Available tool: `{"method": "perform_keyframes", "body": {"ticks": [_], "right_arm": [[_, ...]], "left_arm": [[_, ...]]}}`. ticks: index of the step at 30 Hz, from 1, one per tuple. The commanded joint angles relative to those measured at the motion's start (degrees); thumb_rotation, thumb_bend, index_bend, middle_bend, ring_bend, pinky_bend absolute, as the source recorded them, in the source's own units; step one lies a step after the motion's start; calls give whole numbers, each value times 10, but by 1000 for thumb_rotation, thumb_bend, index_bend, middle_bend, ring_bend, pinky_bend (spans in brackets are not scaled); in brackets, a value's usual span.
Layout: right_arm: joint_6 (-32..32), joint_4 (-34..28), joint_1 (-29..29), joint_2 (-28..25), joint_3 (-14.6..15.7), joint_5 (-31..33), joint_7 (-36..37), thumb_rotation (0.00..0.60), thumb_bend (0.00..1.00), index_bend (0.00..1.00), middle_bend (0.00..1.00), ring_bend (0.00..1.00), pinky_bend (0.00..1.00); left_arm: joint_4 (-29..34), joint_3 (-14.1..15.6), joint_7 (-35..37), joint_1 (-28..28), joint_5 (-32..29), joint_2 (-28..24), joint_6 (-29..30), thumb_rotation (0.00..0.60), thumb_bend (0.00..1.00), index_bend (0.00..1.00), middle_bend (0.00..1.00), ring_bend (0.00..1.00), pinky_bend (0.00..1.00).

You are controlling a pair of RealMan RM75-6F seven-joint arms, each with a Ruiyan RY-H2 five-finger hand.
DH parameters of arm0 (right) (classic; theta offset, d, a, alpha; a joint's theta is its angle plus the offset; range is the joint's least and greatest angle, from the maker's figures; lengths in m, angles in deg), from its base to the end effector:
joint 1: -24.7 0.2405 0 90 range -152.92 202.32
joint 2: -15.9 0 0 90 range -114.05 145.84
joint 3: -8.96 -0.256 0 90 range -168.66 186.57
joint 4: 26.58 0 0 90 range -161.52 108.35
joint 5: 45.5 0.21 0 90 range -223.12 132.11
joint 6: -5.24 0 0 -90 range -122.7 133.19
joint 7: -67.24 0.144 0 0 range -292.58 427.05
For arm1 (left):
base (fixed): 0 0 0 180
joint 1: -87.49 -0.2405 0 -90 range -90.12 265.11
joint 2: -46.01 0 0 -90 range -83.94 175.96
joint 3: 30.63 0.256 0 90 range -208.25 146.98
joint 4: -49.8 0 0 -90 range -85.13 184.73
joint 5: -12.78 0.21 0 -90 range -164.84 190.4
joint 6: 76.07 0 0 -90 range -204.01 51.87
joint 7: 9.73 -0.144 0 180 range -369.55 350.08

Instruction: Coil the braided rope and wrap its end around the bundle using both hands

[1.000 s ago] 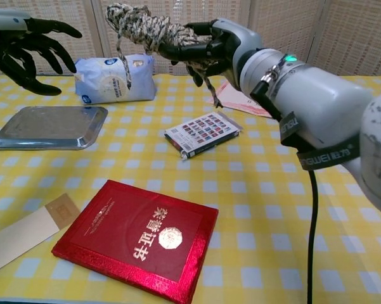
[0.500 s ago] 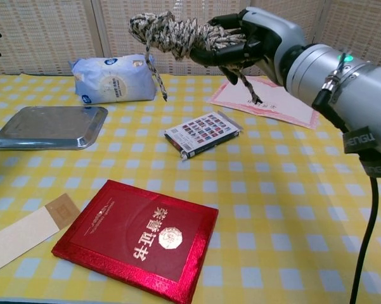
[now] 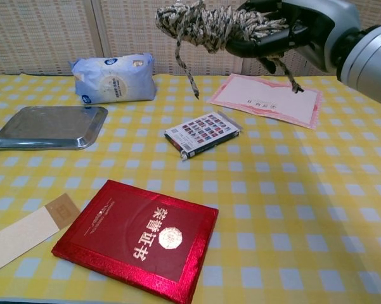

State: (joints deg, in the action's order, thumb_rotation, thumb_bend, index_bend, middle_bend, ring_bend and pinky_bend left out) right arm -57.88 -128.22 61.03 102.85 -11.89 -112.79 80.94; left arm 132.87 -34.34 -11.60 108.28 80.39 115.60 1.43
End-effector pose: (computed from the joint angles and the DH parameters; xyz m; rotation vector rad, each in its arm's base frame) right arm -0.0852 -0.3236 0.0351 1.3927 -1.5989 1.6763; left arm -0.3180 0.2756 0.1485 -1.3268 -0.8922 -0.8401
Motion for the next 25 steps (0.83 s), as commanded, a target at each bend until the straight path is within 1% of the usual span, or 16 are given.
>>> {"method": "perform_keyframes", "body": {"ticks": [1,5,17,25], "right_arm": [[-2,-4,-5,-6,2,-4,8,600,719,898,685,743,742],[-5,-5,-7,-8,3,-13,21,600,719,899,686,745,742],[-18,-13,-20,-18,10,-31,43,600,719,901,688,743,742],[-23,-7,-25,-17,16,-41,55,600,719,903,690,744,746]], "left_arm": [[-2,8,9,-15,12,0,6,600,288,72,167,88,194],[3,15,19,-34,28,-2,16,600,288,72,164,86,183],[32,41,47,-100,114,-3,97,600,288,73,162,85,180],[57,62,35,-130,172,-2,133,600,288,73,162,85,171]]}}
